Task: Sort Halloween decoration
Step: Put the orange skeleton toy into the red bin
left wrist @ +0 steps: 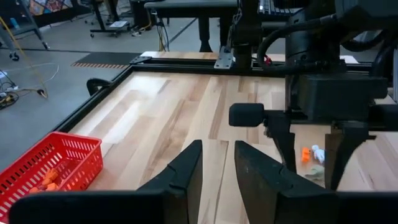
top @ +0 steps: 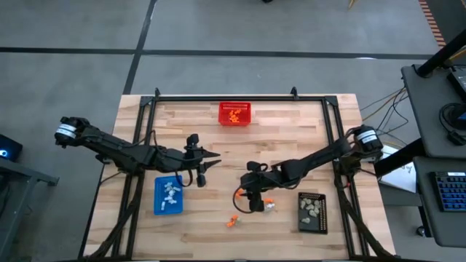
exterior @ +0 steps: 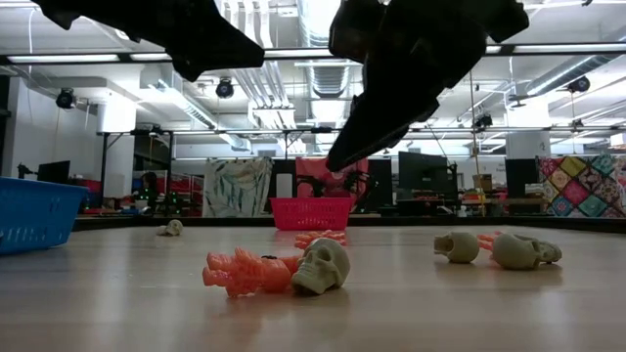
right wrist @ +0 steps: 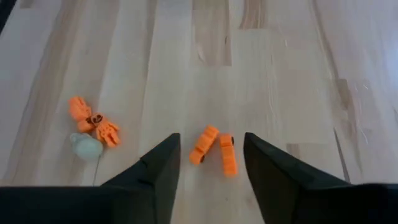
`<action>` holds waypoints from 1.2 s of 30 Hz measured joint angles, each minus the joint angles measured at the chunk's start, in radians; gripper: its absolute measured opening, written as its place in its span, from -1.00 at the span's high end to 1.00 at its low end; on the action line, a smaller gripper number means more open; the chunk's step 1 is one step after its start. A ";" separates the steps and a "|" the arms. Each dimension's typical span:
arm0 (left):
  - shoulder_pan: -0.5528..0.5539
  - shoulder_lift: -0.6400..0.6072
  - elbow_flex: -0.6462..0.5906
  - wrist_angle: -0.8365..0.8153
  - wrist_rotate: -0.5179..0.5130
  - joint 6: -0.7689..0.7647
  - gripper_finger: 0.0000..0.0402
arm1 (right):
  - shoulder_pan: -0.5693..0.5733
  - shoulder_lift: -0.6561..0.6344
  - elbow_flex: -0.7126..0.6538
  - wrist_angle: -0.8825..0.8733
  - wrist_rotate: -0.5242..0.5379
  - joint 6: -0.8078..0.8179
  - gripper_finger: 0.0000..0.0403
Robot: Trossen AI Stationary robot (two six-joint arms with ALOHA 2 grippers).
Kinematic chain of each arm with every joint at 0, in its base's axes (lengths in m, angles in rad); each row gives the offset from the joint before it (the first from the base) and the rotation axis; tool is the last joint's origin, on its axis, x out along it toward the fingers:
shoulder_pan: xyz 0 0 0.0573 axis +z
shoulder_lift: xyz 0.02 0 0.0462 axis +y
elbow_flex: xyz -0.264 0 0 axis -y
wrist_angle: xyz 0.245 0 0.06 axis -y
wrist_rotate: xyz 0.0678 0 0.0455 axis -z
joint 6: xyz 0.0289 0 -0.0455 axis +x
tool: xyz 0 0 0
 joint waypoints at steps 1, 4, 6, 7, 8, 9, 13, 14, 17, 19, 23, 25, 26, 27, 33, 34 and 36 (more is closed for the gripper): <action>0.000 0.000 0.000 0.000 0.000 0.000 0.62 | 0.000 0.006 0.001 0.005 0.000 -0.001 0.14; 0.000 0.000 0.000 0.000 0.000 0.000 0.62 | -0.001 0.024 0.001 -0.002 0.002 -0.014 0.04; 0.000 0.000 0.000 0.000 0.000 0.000 0.62 | -0.003 0.038 0.001 0.005 0.004 -0.018 0.01; 0.000 0.000 0.000 -0.001 0.000 0.000 0.62 | -0.003 0.047 0.001 0.006 0.010 -0.024 0.01; 0.000 0.000 0.000 0.000 0.000 0.000 0.62 | -0.004 0.057 0.001 0.013 0.018 -0.030 0.01; 0.000 0.000 0.000 0.000 0.000 0.000 0.62 | -0.005 0.066 0.001 0.020 0.025 -0.036 0.01; -0.001 0.000 0.000 -0.001 0.000 0.000 0.62 | -0.020 0.102 0.000 0.031 0.026 -0.043 0.06; -0.001 0.001 0.000 0.000 0.000 0.000 0.62 | -0.027 0.108 0.000 0.036 0.026 -0.043 0.07; -0.001 0.004 0.000 -0.001 0.001 0.000 0.62 | -0.041 0.120 0.000 0.042 0.022 -0.043 0.10; -0.001 0.004 0.000 -0.001 0.001 0.000 0.62 | -0.047 0.125 0.000 0.042 0.020 -0.043 0.12; -0.001 0.004 0.000 -0.001 0.001 0.000 0.62 | -0.049 0.139 0.000 0.044 -0.010 -0.045 0.16; -0.001 0.004 0.000 -0.001 0.001 0.000 0.62 | -0.049 0.151 0.000 0.042 -0.011 -0.043 0.18; -0.001 0.004 0.000 -0.001 0.001 0.000 0.62 | -0.049 0.158 0.000 0.043 -0.011 -0.043 0.19; -0.001 0.004 0.000 -0.001 0.001 0.000 0.62 | -0.049 0.162 0.000 0.043 -0.011 -0.043 0.20; -0.001 0.004 0.000 0.000 0.001 0.000 0.62 | -0.049 0.174 0.000 0.049 -0.008 -0.065 0.30; -0.001 0.004 0.000 0.000 0.001 0.000 0.62 | -0.049 0.174 0.000 0.050 -0.007 -0.067 0.33; -0.001 0.004 0.000 0.000 0.001 0.000 0.62 | -0.049 0.174 0.000 0.050 -0.005 -0.071 0.39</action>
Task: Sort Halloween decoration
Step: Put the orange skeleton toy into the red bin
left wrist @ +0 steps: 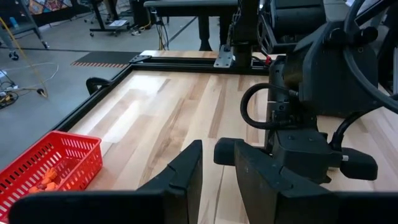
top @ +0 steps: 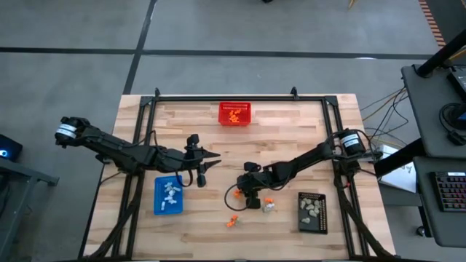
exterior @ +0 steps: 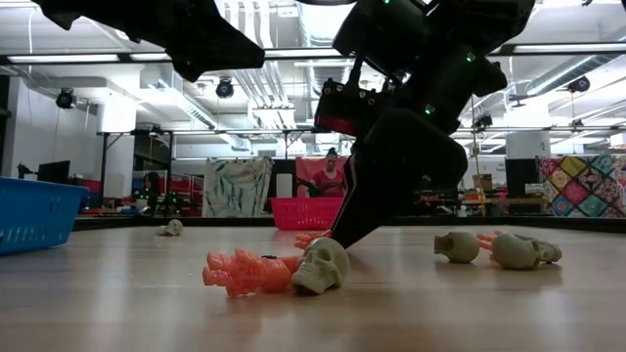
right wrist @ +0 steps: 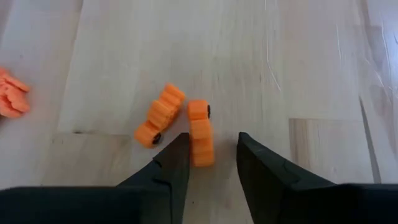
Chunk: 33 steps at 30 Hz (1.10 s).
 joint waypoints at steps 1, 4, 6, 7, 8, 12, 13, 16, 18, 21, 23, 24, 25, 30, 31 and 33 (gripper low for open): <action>0.000 0.000 0.000 0.000 0.000 0.000 0.62 | 0.000 0.000 0.000 0.000 0.001 -0.006 0.43; 0.000 0.000 0.000 0.000 0.000 0.000 0.62 | 0.000 0.000 0.000 0.000 0.001 -0.010 0.57; 0.000 0.000 0.000 0.000 0.000 0.000 0.62 | 0.000 0.000 0.000 0.000 0.002 -0.016 0.67; 0.000 0.000 0.000 0.000 0.000 0.000 0.62 | 0.000 0.000 0.000 0.000 0.002 -0.021 0.72; 0.000 0.000 0.000 0.000 0.000 0.000 0.62 | 0.000 0.000 0.000 0.000 0.004 -0.025 0.77; 0.000 0.000 0.000 0.000 0.000 0.000 0.62 | -0.003 -0.004 0.000 -0.003 0.004 -0.038 0.90; 0.000 0.000 0.000 0.000 0.000 0.000 0.62 | -0.004 -0.006 0.000 -0.004 0.004 -0.040 0.92; 0.000 0.000 0.000 0.000 0.000 0.000 0.62 | -0.011 -0.016 -0.001 -0.012 0.005 -0.046 0.91; 0.000 0.000 0.000 0.000 0.000 0.000 0.62 | -0.018 -0.028 0.000 -0.021 0.006 -0.048 0.91; 0.000 0.000 0.000 0.000 0.000 0.000 0.62 | -0.035 -0.056 0.021 -0.063 0.006 -0.058 0.90; 0.000 0.000 0.000 0.000 0.001 0.000 0.62 | -0.053 -0.072 0.045 -0.113 0.005 -0.077 0.90; 0.000 0.000 0.000 0.000 0.001 0.000 0.62 | -0.063 -0.076 0.060 -0.146 0.006 -0.094 0.90; 0.000 0.000 0.000 0.000 0.001 0.000 0.62 | -0.076 -0.079 0.078 -0.178 0.005 -0.109 0.90; 0.000 0.000 0.000 0.000 0.001 0.000 0.62 | -0.159 -0.090 0.176 -0.314 0.005 -0.219 0.90; 0.000 0.000 0.000 0.000 0.001 0.000 0.62 | -0.180 -0.090 0.197 -0.347 0.005 -0.242 0.90; 0.000 0.000 0.000 0.000 0.001 0.000 0.62 | -0.225 -0.090 0.238 -0.409 0.006 -0.293 0.90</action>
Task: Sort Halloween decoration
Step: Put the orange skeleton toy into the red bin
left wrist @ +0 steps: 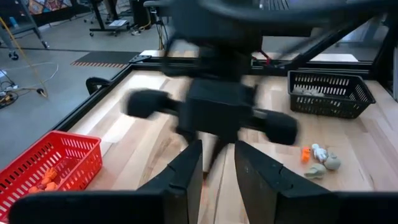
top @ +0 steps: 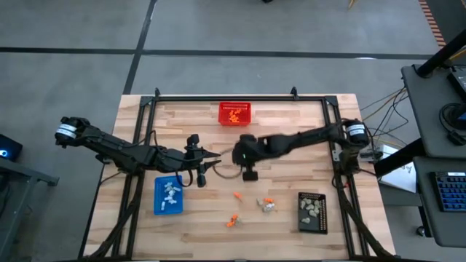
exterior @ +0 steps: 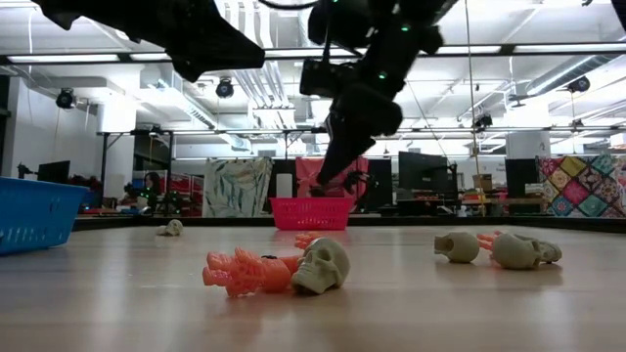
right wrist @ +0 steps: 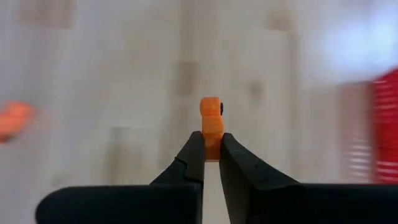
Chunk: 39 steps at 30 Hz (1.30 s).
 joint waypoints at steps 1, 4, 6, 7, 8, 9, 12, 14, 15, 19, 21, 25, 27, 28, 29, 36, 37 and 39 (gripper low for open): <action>-0.001 0.000 0.000 0.000 0.002 -0.002 0.62 | -0.024 0.000 0.022 -0.027 0.000 -0.026 0.90; -0.002 0.000 0.000 0.000 0.014 -0.014 0.62 | -0.102 0.000 0.088 -0.090 0.000 -0.080 0.90; -0.005 0.000 0.000 0.000 0.014 -0.020 0.62 | -0.156 0.000 0.125 -0.108 0.000 -0.119 0.90; -0.006 0.000 0.000 0.000 0.014 -0.022 0.62 | -0.182 0.000 0.140 -0.108 0.000 -0.141 0.90; -0.008 0.000 0.000 0.000 0.015 -0.023 0.62 | -0.208 0.000 0.154 -0.106 -0.001 -0.165 0.90; -0.009 0.000 0.000 0.000 0.015 -0.023 0.62 | -0.235 0.000 0.163 -0.099 -0.002 -0.189 0.90; -0.008 0.000 0.000 0.000 0.015 -0.023 0.62 | -0.313 0.000 0.176 -0.050 -0.010 -0.245 0.90; -0.008 0.000 0.000 0.000 0.015 -0.022 0.62 | -0.364 0.000 0.175 -0.004 -0.043 -0.262 0.90; -0.008 0.000 0.000 0.000 0.015 -0.022 0.62 | -0.390 0.000 0.168 0.029 -0.077 -0.272 0.90; -0.008 0.000 0.000 0.000 0.015 -0.022 0.62 | -0.477 0.009 0.135 0.172 -0.240 -0.281 0.90; -0.008 0.000 0.000 0.000 0.015 -0.022 0.62 | -0.510 0.029 0.134 0.225 -0.310 -0.281 0.90; -0.008 0.000 0.000 0.000 0.015 -0.022 0.62 | -0.543 0.087 0.133 0.334 -0.349 -0.273 0.90; -0.008 0.000 0.000 0.000 0.015 -0.022 0.62 | -0.551 0.113 0.133 0.368 -0.349 -0.279 0.90; -0.008 0.000 0.000 0.000 0.015 -0.022 0.62 | -0.553 0.123 0.134 0.373 -0.348 -0.281 0.90; -0.008 0.000 0.000 0.000 0.014 -0.021 0.62 | -0.555 0.133 0.138 0.373 -0.349 -0.282 0.90; -0.008 0.000 0.000 0.000 0.014 -0.014 0.62 | -0.573 0.174 0.144 0.339 -0.340 -0.285 0.90; -0.008 0.000 0.000 0.000 0.015 -0.014 0.62 | -0.574 0.175 0.144 0.323 -0.336 -0.286 0.90; -0.008 0.000 0.000 0.000 0.015 -0.014 0.62 | -0.574 0.175 0.144 0.298 -0.317 -0.288 0.90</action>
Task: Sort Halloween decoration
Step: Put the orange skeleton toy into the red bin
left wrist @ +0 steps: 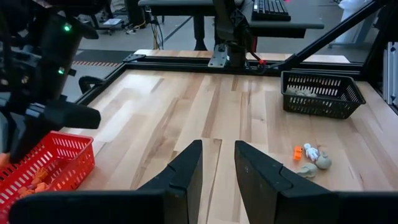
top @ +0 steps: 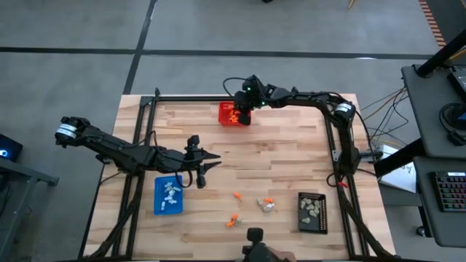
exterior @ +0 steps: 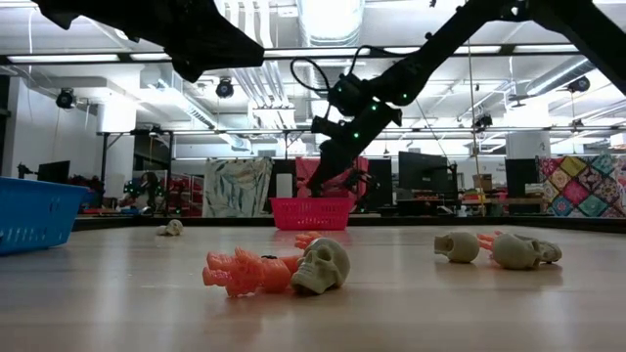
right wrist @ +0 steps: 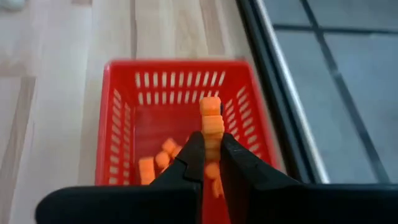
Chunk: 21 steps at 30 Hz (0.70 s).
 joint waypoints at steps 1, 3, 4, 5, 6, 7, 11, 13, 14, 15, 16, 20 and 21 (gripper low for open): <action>0.000 0.000 0.000 0.000 0.000 0.000 0.62 | 0.001 0.000 0.000 -0.016 0.008 0.004 0.90; 0.000 0.000 0.000 0.000 0.000 0.000 0.62 | 0.001 0.000 0.000 -0.036 0.010 0.006 0.86; 0.000 0.000 0.000 0.000 0.000 0.000 0.62 | 0.001 0.000 0.000 -0.038 0.010 0.009 0.83; 0.000 0.000 0.000 0.000 0.000 0.000 0.62 | 0.001 0.000 0.000 -0.036 0.009 0.016 0.79; 0.000 0.000 0.000 0.000 0.000 0.000 0.62 | 0.001 -0.001 0.000 -0.035 0.010 0.022 0.75; 0.000 0.000 0.000 0.000 0.000 0.000 0.62 | 0.001 -0.002 0.000 -0.034 0.010 0.028 0.70; 0.000 0.000 0.000 0.000 0.000 0.000 0.62 | 0.001 -0.002 0.000 -0.035 0.012 0.048 0.49; 0.000 0.000 0.000 0.000 0.000 0.000 0.62 | 0.001 -0.003 0.000 -0.035 0.012 0.050 0.41; 0.000 0.000 0.000 0.000 0.000 0.000 0.62 | 0.001 -0.004 0.000 -0.035 0.012 0.051 0.38; 0.000 0.000 0.000 0.000 0.000 0.000 0.62 | 0.001 -0.005 0.000 -0.035 0.012 0.059 0.35; 0.000 0.000 0.000 0.000 0.000 0.000 0.62 | 0.001 -0.008 0.000 -0.037 0.012 0.070 0.33; 0.000 0.000 0.000 0.000 0.000 0.000 0.62 | 0.005 -0.037 0.000 -0.079 0.004 0.121 0.28; 0.000 0.000 0.000 0.000 0.000 0.000 0.62 | 0.008 -0.052 0.000 -0.098 0.002 0.135 0.28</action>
